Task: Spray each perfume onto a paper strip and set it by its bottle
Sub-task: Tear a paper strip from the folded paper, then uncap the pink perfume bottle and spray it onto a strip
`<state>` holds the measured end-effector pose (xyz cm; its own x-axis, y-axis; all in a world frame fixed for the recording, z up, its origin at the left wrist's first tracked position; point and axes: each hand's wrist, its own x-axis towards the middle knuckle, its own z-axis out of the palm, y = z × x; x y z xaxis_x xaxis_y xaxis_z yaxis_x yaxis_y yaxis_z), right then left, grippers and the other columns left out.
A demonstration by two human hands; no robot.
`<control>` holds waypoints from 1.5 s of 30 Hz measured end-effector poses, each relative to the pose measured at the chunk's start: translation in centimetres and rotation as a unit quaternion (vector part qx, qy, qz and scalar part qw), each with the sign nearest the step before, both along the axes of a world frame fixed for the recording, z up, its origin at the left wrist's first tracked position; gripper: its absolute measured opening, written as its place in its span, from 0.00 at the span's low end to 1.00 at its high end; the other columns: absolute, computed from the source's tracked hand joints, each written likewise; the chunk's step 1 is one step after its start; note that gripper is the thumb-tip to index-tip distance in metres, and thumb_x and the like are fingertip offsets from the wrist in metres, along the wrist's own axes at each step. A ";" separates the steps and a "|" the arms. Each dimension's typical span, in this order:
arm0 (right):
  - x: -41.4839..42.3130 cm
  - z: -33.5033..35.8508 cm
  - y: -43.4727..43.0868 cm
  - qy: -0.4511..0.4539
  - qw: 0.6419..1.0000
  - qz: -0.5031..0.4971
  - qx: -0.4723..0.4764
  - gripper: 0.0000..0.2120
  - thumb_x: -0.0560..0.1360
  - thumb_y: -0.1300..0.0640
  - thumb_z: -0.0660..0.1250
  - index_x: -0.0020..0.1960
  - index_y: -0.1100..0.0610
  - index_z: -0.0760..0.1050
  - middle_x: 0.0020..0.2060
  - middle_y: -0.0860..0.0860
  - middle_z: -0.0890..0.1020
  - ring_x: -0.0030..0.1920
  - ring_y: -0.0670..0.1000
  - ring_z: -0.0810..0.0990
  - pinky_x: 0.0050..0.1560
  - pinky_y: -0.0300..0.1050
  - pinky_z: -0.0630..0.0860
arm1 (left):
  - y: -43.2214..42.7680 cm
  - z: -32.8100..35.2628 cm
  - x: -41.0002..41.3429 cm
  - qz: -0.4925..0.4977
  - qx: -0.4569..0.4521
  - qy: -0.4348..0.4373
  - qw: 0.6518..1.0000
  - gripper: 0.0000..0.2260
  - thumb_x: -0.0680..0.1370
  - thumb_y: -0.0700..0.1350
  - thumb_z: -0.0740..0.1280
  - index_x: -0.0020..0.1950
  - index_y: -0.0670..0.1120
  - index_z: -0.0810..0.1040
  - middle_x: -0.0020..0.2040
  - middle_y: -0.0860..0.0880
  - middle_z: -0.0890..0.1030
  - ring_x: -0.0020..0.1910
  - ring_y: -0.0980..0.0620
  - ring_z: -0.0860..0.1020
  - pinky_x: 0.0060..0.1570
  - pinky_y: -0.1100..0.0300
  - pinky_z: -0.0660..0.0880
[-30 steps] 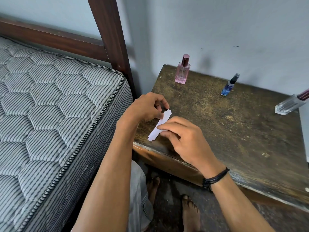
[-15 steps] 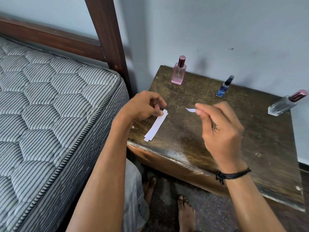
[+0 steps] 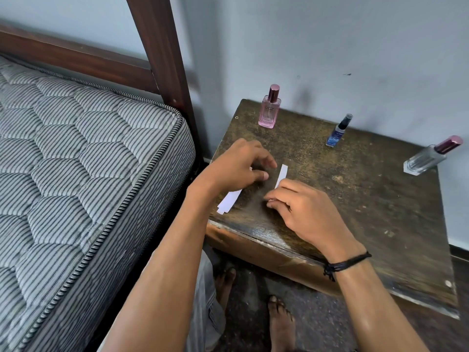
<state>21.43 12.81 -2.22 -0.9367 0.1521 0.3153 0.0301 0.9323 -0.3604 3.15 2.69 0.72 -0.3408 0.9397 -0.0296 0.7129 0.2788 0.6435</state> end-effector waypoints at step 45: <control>0.9 2.0 2.0 0.010 0.964 -0.189 -0.187 0.05 0.77 0.59 0.74 0.49 0.50 0.85 0.43 0.40 0.81 0.44 0.41 0.80 0.46 0.34 0.76 | 0.4 1.2 0.0 0.164 0.080 0.011 0.983 0.12 0.77 0.47 0.72 0.61 0.51 0.83 0.56 0.52 0.80 0.59 0.51 0.77 0.62 0.58 0.71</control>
